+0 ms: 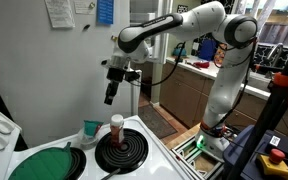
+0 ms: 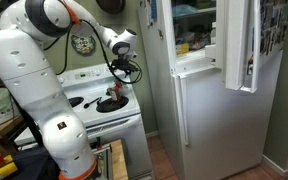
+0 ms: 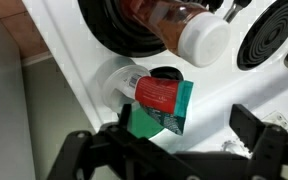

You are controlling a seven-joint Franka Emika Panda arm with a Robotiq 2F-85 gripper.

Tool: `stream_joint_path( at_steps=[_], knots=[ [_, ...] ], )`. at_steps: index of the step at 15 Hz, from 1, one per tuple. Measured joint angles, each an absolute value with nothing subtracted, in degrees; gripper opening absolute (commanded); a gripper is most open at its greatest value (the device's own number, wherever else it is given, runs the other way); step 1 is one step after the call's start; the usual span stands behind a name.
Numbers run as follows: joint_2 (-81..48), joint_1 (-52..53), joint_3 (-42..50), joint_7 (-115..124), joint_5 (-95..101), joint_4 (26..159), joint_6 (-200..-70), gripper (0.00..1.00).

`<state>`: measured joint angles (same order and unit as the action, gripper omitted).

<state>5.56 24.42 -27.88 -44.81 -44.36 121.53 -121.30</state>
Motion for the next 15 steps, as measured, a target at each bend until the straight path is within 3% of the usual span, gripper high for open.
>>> stream_joint_path(
  at_steps=[15],
  knots=[
    [-8.6,29.4,-30.5,-45.6,-32.3,110.0,-121.3,1.0]
  ],
)
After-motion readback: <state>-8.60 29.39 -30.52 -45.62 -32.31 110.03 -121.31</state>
